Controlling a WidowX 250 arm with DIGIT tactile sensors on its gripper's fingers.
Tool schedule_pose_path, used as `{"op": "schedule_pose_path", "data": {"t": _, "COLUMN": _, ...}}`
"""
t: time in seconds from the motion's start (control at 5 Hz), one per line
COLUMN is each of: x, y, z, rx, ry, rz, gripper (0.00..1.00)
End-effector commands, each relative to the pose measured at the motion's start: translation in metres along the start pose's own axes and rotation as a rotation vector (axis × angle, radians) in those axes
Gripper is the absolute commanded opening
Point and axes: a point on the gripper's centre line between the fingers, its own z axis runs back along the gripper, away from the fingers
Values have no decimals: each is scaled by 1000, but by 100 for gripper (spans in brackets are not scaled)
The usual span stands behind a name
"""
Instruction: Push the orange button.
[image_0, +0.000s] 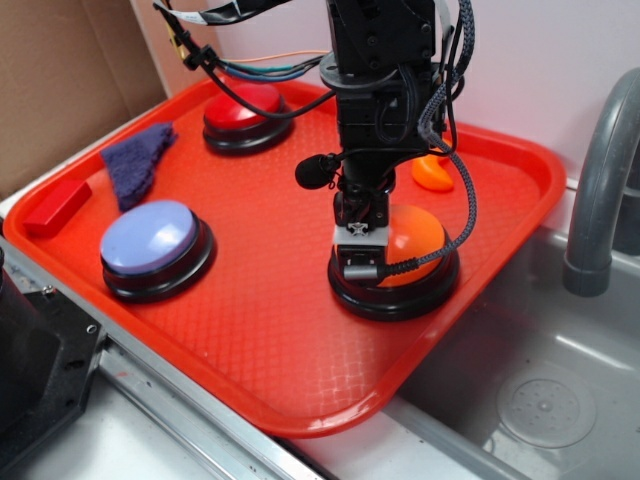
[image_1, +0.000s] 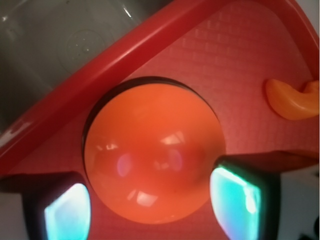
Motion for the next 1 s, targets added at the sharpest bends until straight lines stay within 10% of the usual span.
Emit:
{"op": "schedule_pose_path", "data": {"t": 0.0, "x": 9, "y": 2, "z": -26, "rx": -25, "ry": 18, "rz": 18, "gripper": 100}}
{"op": "schedule_pose_path", "data": {"t": 0.8, "x": 4, "y": 4, "z": 23, "rx": -10, "ry": -35, "rz": 43, "gripper": 100}}
